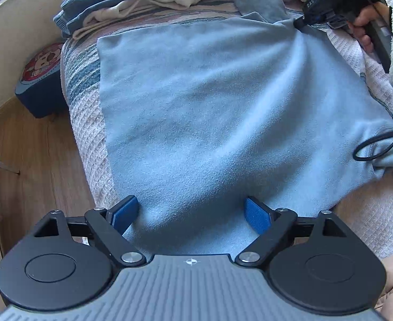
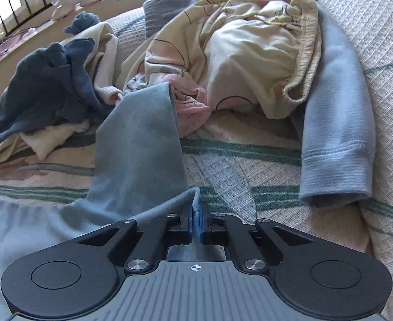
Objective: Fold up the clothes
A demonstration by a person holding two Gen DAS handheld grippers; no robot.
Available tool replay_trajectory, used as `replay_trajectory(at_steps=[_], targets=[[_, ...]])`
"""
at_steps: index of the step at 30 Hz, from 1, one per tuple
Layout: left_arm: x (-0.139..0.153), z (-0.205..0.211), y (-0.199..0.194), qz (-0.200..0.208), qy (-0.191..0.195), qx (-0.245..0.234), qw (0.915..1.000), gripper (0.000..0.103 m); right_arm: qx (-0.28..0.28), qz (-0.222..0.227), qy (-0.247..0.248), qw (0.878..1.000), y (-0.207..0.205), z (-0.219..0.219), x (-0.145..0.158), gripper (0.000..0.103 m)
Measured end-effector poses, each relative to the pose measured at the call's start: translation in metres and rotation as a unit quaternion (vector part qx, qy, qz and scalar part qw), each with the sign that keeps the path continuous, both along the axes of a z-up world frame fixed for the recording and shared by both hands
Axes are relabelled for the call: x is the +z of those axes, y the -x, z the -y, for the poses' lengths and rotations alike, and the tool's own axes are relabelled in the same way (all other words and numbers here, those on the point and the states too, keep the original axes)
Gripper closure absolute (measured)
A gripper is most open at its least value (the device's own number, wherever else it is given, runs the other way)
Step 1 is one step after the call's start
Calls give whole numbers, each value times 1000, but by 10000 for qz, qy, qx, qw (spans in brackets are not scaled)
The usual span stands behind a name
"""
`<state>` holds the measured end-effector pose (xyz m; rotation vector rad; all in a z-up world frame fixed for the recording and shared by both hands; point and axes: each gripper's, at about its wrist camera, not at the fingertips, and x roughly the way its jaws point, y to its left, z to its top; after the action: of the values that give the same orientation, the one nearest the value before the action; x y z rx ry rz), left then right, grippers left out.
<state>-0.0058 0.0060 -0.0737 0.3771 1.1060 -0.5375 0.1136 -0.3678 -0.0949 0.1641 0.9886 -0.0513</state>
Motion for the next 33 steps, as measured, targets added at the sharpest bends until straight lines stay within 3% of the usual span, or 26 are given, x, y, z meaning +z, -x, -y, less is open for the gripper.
replay_trajectory(at_steps=[2,4,7,11,16,21,23,26,33], targets=[[1,-3,0,-1,15,55,10000,17,-111,-48,-53,9999,3,2,3,88],[3,-4,1,7,42,87,10000,17,-181,-57,-128,9997,10,8,14,78],[7,-6,4,45,101,81,9999,17,-209,156,-302,9992,39,22,41,75],[13,-4,12,161,203,-60,9996,17,-33,114,-181,9998,99,34,75,75],[18,5,22,233,274,-382,9986,17,406,-251,270,9985,200,36,95,75],[22,32,44,374,325,-1081,9929,18,-389,-609,-6,9974,267,57,71,75],[23,45,57,487,296,-1434,9880,18,-825,-552,-374,9944,279,64,55,74],[25,64,74,663,239,-1827,9806,18,-995,-262,-712,9921,286,55,44,74],[23,68,80,626,296,-1630,9842,18,-1130,-33,-494,9924,265,43,27,75]])
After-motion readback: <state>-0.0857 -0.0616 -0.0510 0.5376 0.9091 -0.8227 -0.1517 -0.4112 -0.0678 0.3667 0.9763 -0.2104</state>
